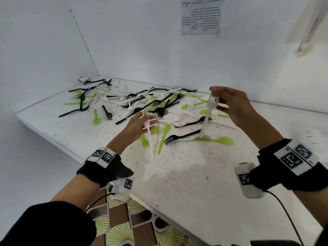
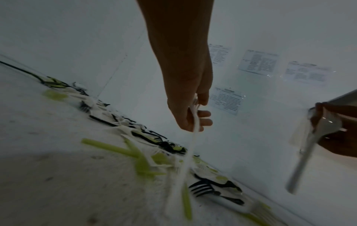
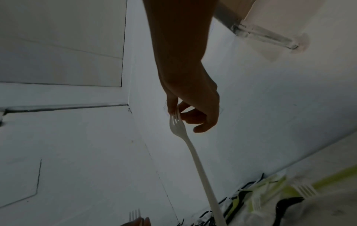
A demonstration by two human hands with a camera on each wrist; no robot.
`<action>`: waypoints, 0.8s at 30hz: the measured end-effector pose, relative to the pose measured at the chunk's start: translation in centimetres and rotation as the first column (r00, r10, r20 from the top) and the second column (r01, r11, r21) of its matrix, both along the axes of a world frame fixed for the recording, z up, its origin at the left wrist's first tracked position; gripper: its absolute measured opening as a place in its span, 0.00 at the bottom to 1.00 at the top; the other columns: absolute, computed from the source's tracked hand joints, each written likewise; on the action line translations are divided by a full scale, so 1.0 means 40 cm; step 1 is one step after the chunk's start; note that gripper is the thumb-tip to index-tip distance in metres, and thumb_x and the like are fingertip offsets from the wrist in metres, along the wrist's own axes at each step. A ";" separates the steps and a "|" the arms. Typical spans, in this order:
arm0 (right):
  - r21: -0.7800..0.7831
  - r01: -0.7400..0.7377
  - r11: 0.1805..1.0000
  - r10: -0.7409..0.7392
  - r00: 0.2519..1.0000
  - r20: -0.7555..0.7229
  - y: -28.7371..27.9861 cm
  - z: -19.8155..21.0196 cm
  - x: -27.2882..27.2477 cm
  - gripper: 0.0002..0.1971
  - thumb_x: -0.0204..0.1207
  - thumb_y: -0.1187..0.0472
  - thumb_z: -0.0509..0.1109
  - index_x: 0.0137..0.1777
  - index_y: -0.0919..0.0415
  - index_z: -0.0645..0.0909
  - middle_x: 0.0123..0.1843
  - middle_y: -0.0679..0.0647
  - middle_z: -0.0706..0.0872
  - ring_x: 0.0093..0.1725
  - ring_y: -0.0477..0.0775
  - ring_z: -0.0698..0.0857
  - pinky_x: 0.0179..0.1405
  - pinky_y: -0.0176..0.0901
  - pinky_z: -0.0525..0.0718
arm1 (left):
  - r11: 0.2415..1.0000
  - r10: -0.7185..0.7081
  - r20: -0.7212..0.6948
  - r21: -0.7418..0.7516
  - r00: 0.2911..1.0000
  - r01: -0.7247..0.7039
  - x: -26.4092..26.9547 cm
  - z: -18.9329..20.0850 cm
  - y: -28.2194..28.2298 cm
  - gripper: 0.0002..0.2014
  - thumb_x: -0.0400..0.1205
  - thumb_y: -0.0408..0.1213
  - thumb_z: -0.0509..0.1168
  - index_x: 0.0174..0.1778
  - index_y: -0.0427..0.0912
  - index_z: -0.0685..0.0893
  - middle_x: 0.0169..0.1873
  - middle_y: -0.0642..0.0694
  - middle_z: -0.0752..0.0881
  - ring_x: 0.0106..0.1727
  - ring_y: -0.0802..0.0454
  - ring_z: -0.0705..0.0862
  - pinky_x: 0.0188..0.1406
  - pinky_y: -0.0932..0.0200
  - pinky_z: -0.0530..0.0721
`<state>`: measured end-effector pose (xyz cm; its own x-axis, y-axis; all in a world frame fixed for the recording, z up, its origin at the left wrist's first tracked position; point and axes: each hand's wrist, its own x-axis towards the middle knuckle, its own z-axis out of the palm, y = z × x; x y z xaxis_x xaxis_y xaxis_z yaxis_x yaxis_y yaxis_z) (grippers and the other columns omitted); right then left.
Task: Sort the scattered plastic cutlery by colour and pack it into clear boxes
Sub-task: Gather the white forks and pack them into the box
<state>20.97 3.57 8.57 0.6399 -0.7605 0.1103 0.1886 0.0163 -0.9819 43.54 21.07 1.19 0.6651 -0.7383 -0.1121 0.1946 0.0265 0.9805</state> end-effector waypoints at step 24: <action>-0.385 -0.444 0.809 -0.069 0.579 -0.812 -0.147 -0.237 0.092 0.08 0.72 0.56 0.75 0.50 0.55 0.86 0.46 0.50 0.85 0.47 0.47 0.80 0.32 0.22 0.73 | 0.706 -0.705 0.688 0.656 0.175 0.267 0.144 0.082 -0.198 0.12 0.74 0.33 0.74 0.51 0.42 0.84 0.38 0.50 0.86 0.41 0.57 0.83 0.42 0.64 0.76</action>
